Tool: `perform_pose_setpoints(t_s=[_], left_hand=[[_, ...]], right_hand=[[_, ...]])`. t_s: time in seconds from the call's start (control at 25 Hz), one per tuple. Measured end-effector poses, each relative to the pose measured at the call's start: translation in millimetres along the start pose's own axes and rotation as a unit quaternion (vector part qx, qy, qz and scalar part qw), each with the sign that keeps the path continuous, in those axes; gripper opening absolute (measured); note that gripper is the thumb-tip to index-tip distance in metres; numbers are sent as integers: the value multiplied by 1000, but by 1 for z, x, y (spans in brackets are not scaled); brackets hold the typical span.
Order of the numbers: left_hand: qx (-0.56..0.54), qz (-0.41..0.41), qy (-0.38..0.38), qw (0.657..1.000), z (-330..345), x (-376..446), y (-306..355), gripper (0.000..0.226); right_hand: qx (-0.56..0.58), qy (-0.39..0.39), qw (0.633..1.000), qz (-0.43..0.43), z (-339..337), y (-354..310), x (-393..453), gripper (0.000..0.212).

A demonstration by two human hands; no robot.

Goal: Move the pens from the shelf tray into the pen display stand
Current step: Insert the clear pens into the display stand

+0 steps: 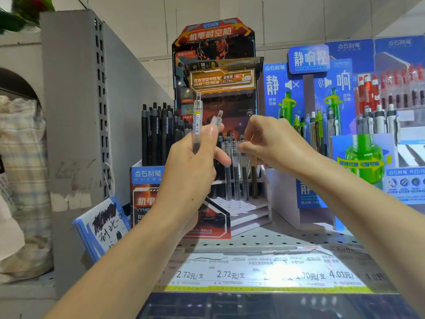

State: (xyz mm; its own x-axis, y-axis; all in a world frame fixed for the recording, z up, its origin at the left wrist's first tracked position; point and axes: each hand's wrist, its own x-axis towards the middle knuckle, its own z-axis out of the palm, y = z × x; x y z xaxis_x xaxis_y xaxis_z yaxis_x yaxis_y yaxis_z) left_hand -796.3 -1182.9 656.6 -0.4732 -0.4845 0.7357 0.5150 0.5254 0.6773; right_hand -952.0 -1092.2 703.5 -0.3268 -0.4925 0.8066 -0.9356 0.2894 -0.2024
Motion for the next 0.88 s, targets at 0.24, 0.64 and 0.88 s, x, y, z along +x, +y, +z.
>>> perform_pose_setpoints(t_s=[0.24,0.64,0.88], left_hand=[[-34,-29,-20,999,2,2,1,14],[-26,-48,-28,998,-3,1,1,21],[128,22,21,991,-16,2,-2,42]], right_hand=[[259,17,966,-2,-8,-12,-2,24],[511,-22,858,34,-21,-23,-4,17],[404,96,908,45,-23,-10,1,17]])
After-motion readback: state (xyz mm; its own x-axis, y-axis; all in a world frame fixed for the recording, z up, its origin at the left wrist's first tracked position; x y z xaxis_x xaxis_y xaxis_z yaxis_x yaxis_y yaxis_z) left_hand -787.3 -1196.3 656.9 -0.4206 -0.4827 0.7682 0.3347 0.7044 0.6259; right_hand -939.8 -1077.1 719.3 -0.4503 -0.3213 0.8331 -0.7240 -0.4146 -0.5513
